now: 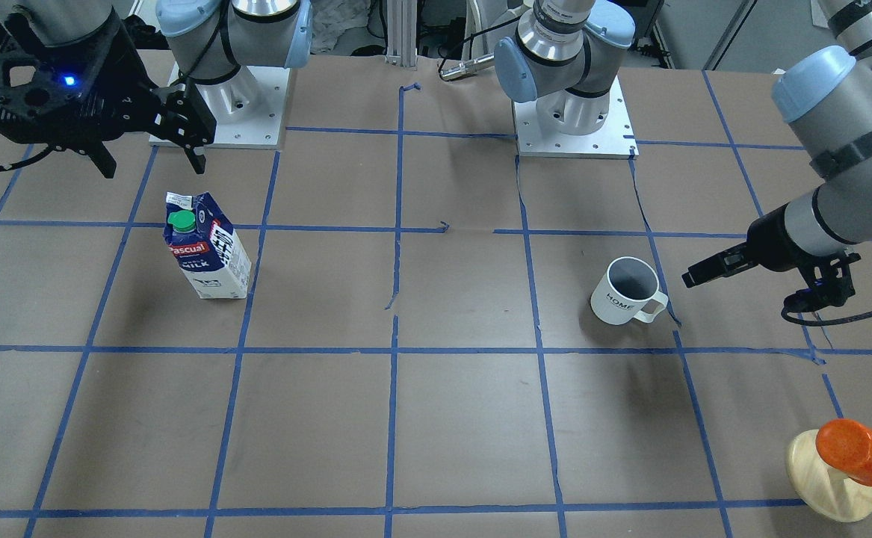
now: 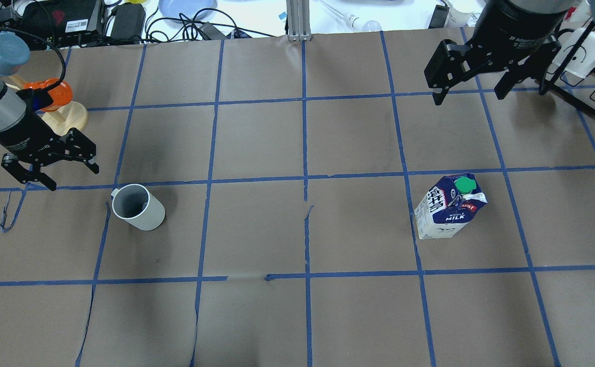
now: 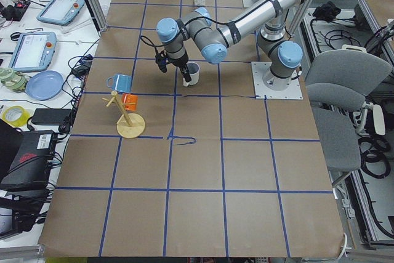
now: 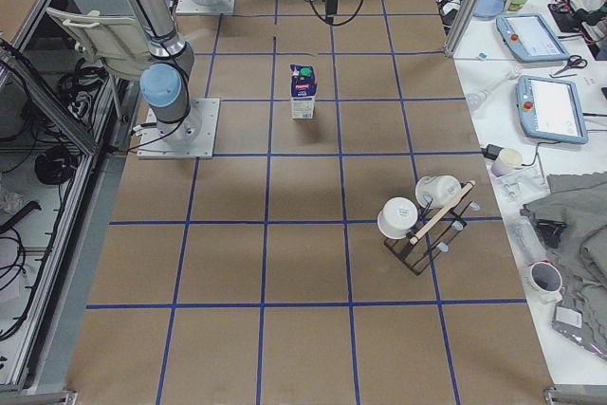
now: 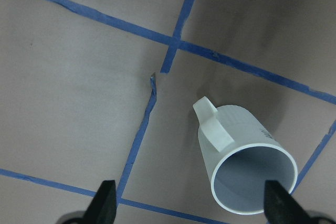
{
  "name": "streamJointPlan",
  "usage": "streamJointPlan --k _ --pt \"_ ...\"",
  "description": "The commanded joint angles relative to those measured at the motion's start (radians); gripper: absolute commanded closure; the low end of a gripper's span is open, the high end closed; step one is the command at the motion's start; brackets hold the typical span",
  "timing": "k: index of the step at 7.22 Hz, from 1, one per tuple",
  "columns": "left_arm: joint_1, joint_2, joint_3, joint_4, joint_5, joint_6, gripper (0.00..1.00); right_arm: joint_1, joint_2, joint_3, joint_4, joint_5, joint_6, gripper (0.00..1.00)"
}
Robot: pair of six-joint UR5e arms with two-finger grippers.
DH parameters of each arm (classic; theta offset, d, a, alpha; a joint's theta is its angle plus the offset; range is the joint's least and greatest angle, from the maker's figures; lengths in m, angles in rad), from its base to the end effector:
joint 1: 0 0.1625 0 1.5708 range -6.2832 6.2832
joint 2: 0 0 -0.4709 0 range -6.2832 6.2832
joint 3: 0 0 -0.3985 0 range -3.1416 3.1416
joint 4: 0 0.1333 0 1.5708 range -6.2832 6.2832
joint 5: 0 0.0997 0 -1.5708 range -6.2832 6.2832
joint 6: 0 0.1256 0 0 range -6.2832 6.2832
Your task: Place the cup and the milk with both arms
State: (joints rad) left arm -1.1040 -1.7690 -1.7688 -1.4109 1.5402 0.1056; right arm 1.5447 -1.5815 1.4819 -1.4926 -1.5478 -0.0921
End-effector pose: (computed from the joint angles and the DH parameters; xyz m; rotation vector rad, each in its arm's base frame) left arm 0.1151 -0.5331 0.3250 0.5493 -2.9775 -0.3317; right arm 0.1233 -0.4972 0.5496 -0.1033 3.1180 -0.0354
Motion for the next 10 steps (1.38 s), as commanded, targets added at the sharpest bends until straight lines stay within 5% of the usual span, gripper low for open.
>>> streamJointPlan --k 1,3,10 --pt "0.003 -0.021 -0.052 0.023 -0.008 -0.014 0.0 0.0 -0.002 0.001 0.0 0.0 0.0 0.0" --pt "-0.004 -0.032 -0.128 0.102 -0.012 -0.017 0.0 0.0 -0.002 0.001 0.0 0.0 0.0 0.0" --pt "-0.01 -0.043 -0.136 0.115 -0.084 -0.018 0.0 0.0 -0.002 0.001 0.0 0.0 0.0 0.0"
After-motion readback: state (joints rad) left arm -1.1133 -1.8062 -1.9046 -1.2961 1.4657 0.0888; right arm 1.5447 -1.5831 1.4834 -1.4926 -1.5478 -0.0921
